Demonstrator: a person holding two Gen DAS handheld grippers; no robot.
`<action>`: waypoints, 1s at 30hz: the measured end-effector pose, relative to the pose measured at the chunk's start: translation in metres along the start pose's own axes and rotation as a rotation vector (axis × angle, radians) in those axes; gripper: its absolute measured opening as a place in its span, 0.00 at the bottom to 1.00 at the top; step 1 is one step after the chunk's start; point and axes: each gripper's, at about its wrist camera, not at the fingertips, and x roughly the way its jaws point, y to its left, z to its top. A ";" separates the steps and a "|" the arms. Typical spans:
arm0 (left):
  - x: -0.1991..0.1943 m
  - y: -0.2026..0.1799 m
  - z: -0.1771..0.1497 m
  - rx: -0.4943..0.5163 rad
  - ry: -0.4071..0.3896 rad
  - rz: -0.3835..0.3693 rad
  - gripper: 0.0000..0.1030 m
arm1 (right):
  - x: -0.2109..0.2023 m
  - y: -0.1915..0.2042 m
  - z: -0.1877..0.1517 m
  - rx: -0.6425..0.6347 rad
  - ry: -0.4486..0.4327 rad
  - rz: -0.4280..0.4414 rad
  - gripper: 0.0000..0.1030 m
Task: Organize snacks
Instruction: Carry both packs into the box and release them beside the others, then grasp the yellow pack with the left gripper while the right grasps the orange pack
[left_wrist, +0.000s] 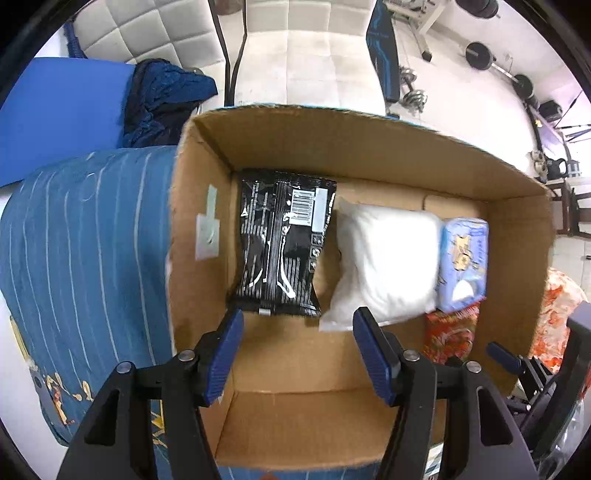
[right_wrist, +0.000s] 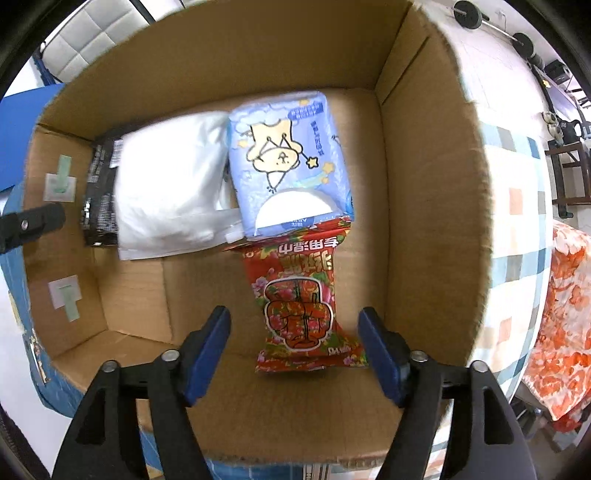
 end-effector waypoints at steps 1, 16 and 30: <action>-0.007 0.000 -0.006 0.003 -0.016 -0.004 0.67 | -0.005 0.001 -0.003 -0.005 -0.011 0.000 0.74; -0.076 0.003 -0.100 -0.024 -0.253 0.041 0.97 | -0.072 0.016 -0.070 -0.057 -0.177 0.019 0.96; -0.146 -0.015 -0.168 0.029 -0.488 0.080 0.97 | -0.141 0.002 -0.134 -0.036 -0.358 -0.022 0.96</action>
